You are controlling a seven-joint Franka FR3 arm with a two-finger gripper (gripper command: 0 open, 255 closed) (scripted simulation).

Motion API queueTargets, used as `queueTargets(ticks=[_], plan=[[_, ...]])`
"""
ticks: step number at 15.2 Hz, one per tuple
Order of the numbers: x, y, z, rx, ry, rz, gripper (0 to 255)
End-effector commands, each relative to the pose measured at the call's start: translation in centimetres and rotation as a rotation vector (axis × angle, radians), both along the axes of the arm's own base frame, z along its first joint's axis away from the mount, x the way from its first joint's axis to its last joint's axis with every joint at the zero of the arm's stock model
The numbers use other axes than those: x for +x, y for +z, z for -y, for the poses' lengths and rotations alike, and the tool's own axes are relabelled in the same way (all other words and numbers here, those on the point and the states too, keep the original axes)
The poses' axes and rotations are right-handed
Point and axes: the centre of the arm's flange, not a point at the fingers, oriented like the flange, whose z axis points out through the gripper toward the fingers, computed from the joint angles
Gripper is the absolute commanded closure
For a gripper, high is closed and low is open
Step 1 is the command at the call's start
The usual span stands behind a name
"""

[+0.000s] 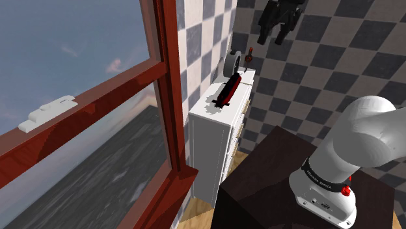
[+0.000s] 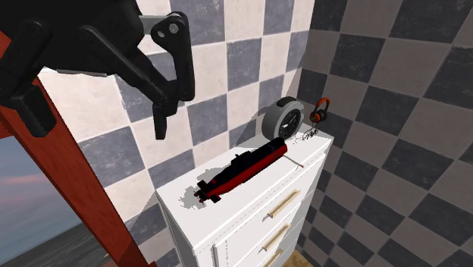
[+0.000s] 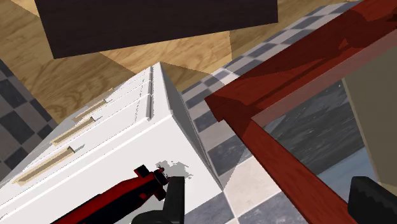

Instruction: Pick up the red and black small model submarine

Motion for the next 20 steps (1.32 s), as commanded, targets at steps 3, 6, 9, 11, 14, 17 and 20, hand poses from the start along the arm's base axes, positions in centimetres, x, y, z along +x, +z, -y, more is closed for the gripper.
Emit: queueTargets(ticks=[3, 6, 9, 11, 14, 17, 20], plan=[[1.8, -1.7, 0.8, -0.008, -0.016, -0.005, 0], [4.5, -4.3, 2.0, -0.021, -0.039, -0.012, 0], [7.1, -6.8, 3.3, -0.034, -0.063, -0.019, 0], [8.8, -8.5, 4.2, -0.042, -0.078, -0.024, 0], [11.4, -11.1, 5.7, -0.055, -0.102, -0.031, 0], [13.9, -13.7, 7.3, -0.067, -0.126, -0.039, 0], [16.3, -16.2, 9.0, -0.08, -0.149, -0.046, 0]])
